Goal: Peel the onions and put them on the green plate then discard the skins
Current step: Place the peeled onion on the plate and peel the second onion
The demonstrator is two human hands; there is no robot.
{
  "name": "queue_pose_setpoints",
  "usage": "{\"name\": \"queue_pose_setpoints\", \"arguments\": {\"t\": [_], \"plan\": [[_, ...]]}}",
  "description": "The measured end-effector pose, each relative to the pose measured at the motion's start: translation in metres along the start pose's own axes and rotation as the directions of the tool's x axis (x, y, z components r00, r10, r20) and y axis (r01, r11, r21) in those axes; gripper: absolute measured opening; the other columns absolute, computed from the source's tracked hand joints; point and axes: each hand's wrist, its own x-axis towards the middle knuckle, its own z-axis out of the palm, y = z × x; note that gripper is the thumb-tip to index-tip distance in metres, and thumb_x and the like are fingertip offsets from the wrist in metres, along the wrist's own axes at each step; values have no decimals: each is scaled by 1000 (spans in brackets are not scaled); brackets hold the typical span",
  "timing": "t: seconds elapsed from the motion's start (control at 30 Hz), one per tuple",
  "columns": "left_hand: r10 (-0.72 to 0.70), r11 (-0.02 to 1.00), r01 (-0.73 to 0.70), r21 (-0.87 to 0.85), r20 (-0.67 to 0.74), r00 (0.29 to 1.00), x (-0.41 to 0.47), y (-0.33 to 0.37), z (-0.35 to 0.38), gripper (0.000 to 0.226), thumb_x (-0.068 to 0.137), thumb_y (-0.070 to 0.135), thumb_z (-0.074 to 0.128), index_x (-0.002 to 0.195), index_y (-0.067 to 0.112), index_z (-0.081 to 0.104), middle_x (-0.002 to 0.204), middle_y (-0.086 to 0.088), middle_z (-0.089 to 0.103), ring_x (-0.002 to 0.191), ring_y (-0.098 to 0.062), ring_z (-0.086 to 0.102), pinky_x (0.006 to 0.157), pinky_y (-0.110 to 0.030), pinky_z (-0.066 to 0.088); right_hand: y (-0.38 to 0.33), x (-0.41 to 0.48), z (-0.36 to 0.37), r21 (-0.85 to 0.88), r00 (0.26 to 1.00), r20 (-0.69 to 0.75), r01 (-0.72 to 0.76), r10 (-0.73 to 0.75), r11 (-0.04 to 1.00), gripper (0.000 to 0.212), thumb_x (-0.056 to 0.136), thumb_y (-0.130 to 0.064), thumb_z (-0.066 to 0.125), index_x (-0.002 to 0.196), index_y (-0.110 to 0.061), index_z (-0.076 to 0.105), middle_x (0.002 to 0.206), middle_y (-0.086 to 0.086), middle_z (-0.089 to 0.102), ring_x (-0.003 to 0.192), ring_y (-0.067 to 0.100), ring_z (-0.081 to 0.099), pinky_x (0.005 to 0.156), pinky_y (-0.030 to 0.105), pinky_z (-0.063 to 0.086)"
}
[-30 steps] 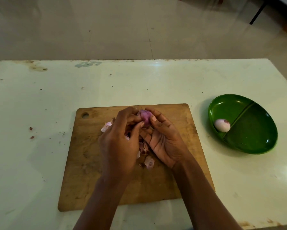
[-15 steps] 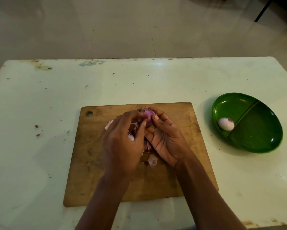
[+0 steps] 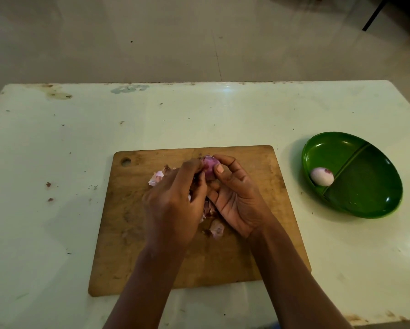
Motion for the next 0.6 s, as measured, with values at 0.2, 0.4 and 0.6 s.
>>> {"name": "queue_pose_setpoints", "arguments": {"t": [0.2,0.4,0.6], "plan": [[-54,993,54,-107,1,999,1,4,0,26,85,24,63,100,3,67,89,-6,71,78,-13,67,60,-28,58,1,0,-3,-4,1000,13,5,-5,1000,46,67,-8,77,109,-4,58,101,16,70,91,24,70,76,31,59],[-290,912,309,-269,109,951,4,3,2,60,69,23,82,119,24,49,111,-6,64,101,-23,63,78,-45,56,2,3,-4,-45,999,36,-30,32,999,64,65,-19,87,119,-1,59,121,24,60,110,31,60,98,40,45],[-302,915,328,-235,141,943,8,5,2,57,64,9,85,115,12,59,102,-4,66,91,-17,64,77,-25,56,1,1,0,20,993,100,-68,65,997,52,72,-10,79,120,2,60,122,26,60,108,33,63,94,38,52]]}}
